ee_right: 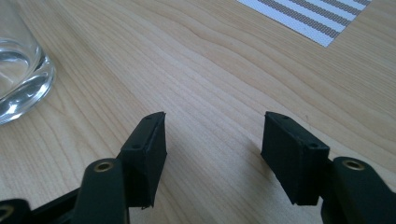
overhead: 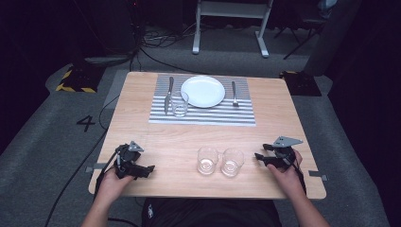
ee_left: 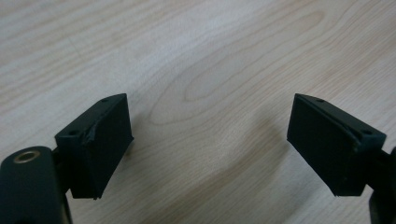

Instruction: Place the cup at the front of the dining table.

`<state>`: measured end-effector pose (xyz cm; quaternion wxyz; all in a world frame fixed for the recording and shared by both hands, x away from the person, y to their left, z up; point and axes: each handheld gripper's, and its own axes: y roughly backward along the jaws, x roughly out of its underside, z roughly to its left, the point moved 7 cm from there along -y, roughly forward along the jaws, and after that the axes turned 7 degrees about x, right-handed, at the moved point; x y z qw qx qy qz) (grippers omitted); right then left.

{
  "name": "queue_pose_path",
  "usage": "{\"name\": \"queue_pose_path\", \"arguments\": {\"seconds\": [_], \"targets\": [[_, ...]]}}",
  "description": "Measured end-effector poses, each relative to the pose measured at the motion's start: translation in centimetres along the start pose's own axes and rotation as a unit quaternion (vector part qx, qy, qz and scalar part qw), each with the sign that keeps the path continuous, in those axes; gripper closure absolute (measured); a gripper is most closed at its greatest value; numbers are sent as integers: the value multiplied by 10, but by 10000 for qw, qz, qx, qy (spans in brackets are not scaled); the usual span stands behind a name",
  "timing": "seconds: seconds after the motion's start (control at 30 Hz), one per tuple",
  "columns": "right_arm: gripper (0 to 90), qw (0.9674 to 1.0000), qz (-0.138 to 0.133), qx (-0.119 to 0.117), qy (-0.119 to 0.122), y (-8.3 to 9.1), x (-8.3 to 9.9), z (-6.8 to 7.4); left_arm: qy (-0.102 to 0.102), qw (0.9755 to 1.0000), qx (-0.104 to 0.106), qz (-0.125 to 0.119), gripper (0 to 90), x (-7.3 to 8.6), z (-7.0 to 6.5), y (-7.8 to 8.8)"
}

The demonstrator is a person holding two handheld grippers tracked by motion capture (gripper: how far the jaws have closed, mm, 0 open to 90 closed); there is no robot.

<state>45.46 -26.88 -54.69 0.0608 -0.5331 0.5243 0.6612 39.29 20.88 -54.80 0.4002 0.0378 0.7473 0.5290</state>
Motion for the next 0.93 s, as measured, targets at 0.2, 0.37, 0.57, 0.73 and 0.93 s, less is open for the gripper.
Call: {"name": "queue_pose_path", "arguments": {"seconds": [0.2,0.37,0.57,0.73,0.93], "targets": [[405,10000,4,-3,22,0,0,0,-66,9985,-26,-537,0,0,0,-9],[406,10000,-5,-5,14,0,0,0,-82,9983,-1,-572,0,0,0,-10],[406,10000,-4,-5,24,0,0,0,-86,9983,-8,-573,0,0,1,-10],[406,10000,-5,-7,33,0,0,0,-81,9983,6,-577,0,0,0,-10],[406,10000,1,-26,26,0,0,0,-71,9982,9,-594,0,0,0,-10]]}}
